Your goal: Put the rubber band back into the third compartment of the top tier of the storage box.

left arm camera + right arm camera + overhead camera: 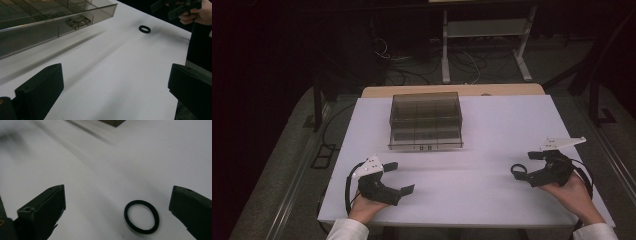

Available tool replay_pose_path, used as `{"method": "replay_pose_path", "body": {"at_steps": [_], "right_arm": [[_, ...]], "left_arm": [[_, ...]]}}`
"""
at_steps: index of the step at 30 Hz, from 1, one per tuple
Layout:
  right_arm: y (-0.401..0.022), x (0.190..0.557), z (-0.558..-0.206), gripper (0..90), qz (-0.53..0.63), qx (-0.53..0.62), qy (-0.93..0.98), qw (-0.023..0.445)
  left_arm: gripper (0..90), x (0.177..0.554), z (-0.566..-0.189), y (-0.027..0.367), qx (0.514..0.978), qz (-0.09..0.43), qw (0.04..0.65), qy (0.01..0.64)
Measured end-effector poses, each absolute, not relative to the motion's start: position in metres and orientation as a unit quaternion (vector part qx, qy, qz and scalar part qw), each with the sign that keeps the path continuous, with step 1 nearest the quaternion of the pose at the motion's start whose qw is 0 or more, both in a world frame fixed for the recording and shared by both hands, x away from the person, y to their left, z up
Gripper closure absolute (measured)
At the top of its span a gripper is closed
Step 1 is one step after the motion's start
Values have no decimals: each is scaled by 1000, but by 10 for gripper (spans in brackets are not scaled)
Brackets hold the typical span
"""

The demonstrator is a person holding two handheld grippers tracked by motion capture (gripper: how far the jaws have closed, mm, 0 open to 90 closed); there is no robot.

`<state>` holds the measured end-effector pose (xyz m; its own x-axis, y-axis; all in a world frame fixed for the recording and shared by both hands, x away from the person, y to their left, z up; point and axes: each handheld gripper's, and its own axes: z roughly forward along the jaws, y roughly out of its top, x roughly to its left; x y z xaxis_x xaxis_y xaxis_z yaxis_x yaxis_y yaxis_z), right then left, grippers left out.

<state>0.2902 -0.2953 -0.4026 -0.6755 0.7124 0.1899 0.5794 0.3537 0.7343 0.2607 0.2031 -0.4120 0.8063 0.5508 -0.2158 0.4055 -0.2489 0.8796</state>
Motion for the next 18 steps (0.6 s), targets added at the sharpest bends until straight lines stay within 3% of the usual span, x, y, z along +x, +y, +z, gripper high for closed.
{"method": "replay_pose_path", "body": {"at_steps": [18], "right_arm": [[-312,313,-407,3,410,414,810,65]], "left_arm": [[0,262,-412,206,777,79,547,302]]}}
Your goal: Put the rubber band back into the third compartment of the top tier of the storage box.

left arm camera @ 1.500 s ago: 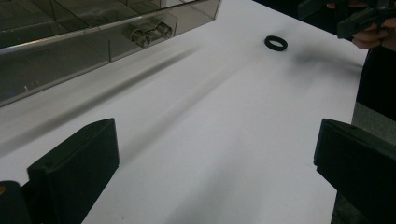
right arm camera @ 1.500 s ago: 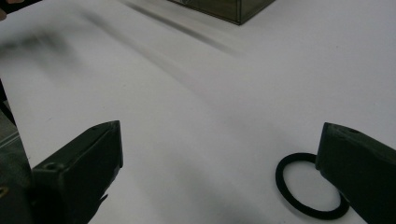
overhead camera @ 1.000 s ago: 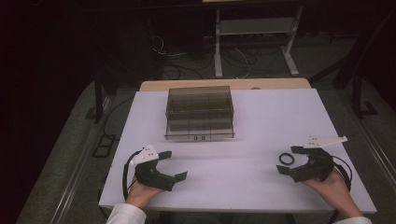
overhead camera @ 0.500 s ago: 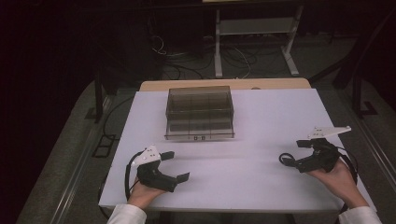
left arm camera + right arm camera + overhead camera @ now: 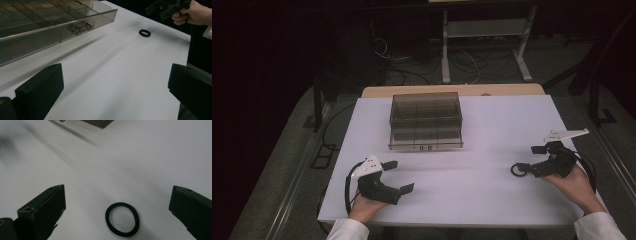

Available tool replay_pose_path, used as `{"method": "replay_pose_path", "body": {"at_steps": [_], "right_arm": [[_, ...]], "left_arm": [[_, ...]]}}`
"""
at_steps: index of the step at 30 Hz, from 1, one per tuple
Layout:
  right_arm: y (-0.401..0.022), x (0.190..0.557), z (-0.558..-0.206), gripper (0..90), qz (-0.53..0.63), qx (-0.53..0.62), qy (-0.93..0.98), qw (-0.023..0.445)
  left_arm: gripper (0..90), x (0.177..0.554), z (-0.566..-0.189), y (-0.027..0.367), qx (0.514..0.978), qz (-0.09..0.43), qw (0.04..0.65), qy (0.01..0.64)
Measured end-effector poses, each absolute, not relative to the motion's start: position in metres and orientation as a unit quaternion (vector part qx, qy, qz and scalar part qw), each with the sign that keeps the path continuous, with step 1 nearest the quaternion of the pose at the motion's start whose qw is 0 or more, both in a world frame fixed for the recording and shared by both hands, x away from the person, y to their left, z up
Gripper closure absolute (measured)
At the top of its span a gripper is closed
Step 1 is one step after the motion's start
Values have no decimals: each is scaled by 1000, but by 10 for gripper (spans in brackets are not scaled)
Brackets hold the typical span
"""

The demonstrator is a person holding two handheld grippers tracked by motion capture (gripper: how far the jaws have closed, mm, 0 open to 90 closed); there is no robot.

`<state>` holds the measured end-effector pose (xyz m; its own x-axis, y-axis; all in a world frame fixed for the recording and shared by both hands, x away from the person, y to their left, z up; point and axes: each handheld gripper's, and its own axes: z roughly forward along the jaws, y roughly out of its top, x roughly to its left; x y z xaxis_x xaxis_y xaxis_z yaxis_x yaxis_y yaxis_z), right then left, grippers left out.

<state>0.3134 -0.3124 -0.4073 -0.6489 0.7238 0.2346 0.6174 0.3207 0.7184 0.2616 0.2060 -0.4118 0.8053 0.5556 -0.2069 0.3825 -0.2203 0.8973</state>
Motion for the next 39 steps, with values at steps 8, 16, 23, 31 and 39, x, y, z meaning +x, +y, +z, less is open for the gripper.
{"method": "replay_pose_path", "body": {"at_steps": [8,16,23,31,39], "right_arm": [[-313,320,-414,62,385,418,821,58],[-314,323,-419,162,376,418,825,60],[-313,326,-422,254,364,426,826,58],[-314,328,-426,430,354,425,831,59],[-313,329,-429,541,347,422,835,64]], "left_arm": [[0,262,-413,206,775,85,547,306],[0,260,-414,203,769,105,549,309],[0,260,-414,203,765,107,552,313],[0,260,-415,203,765,110,551,316],[0,261,-416,202,767,107,549,315]]}}
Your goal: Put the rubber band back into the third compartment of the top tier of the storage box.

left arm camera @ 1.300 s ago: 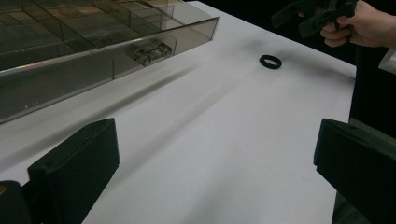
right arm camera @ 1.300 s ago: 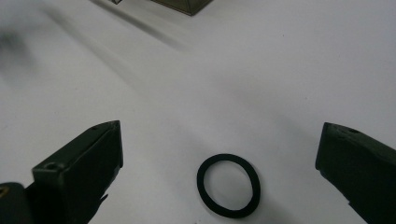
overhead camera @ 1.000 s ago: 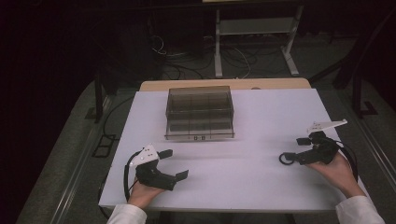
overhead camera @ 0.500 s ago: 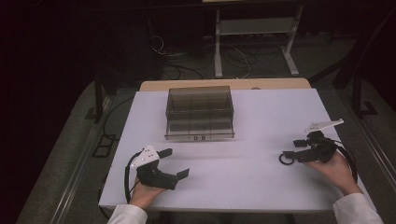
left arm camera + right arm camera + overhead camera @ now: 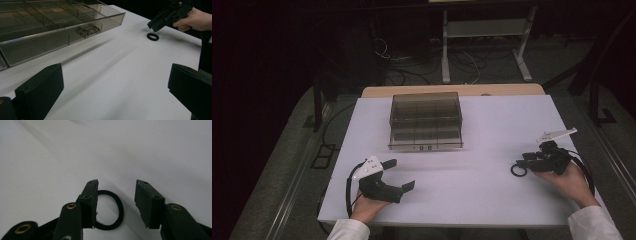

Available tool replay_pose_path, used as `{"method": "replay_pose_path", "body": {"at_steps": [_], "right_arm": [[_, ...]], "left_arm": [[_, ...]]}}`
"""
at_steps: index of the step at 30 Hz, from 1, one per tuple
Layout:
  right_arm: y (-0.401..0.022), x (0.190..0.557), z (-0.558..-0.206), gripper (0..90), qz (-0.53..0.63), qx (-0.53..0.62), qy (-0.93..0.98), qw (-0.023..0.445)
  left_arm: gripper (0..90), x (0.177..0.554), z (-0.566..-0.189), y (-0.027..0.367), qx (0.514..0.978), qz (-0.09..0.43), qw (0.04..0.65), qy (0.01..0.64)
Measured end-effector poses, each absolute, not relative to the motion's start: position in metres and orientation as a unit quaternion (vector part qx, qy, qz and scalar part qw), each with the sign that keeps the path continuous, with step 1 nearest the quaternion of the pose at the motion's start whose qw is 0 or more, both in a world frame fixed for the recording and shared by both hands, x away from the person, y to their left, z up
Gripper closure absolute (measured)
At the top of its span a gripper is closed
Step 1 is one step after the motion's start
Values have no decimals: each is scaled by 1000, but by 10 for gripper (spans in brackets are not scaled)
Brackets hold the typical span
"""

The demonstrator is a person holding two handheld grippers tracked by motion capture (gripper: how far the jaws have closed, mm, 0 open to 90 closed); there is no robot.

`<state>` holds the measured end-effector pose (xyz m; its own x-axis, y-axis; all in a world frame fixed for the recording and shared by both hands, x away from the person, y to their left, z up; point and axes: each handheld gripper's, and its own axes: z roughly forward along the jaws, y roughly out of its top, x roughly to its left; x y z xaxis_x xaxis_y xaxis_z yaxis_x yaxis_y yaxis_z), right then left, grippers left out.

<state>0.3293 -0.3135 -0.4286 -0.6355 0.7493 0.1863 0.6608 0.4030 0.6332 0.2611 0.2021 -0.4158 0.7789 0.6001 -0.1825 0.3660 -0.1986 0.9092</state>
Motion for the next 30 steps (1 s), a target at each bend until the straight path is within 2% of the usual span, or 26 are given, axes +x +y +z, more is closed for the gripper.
{"method": "replay_pose_path", "body": {"at_steps": [30], "right_arm": [[-313,334,-439,785,316,427,845,64]], "left_arm": [[0,263,-417,202,770,97,546,315]]}}
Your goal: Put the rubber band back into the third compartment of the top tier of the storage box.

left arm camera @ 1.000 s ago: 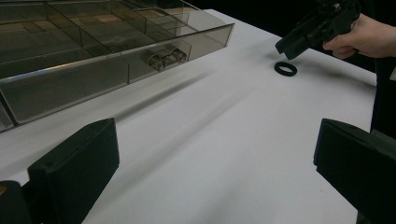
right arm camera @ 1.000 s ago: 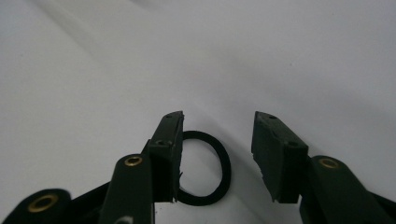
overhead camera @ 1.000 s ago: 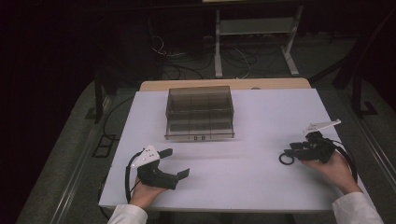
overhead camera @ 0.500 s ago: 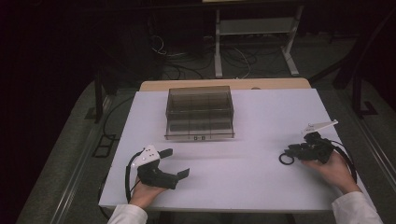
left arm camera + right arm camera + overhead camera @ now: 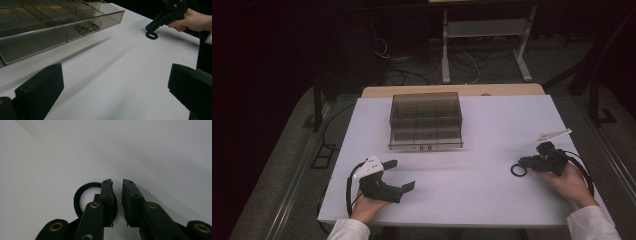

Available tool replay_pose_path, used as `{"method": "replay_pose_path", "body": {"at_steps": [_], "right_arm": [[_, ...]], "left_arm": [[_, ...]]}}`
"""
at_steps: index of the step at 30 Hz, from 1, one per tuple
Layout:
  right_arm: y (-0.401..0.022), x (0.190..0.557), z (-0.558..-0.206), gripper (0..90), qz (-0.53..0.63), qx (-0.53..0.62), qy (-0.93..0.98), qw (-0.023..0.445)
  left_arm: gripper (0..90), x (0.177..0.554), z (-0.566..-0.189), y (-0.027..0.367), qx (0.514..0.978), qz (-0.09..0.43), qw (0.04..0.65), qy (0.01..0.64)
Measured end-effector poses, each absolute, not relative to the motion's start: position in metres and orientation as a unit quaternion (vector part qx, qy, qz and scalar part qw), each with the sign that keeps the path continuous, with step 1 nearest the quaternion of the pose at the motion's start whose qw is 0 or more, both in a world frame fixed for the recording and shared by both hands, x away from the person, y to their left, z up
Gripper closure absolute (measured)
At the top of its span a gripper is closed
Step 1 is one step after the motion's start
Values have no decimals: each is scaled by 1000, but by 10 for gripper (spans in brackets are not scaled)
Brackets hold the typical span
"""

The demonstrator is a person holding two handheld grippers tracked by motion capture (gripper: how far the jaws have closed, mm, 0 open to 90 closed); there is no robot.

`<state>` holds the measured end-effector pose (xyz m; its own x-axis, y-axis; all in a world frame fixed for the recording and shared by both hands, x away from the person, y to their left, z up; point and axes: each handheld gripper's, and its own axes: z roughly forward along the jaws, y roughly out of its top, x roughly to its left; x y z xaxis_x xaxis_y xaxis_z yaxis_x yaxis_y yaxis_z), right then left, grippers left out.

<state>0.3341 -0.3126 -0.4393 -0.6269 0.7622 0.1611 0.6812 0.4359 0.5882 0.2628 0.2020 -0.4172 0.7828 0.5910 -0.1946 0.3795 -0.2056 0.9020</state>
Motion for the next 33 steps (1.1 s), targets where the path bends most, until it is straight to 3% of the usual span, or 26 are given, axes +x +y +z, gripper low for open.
{"method": "replay_pose_path", "body": {"at_steps": [8,33], "right_arm": [[-312,335,-441,847,311,431,845,58],[-316,336,-438,872,329,447,832,29]], "left_arm": [[0,263,-417,202,771,96,546,315],[0,263,-417,202,769,97,546,317]]}}
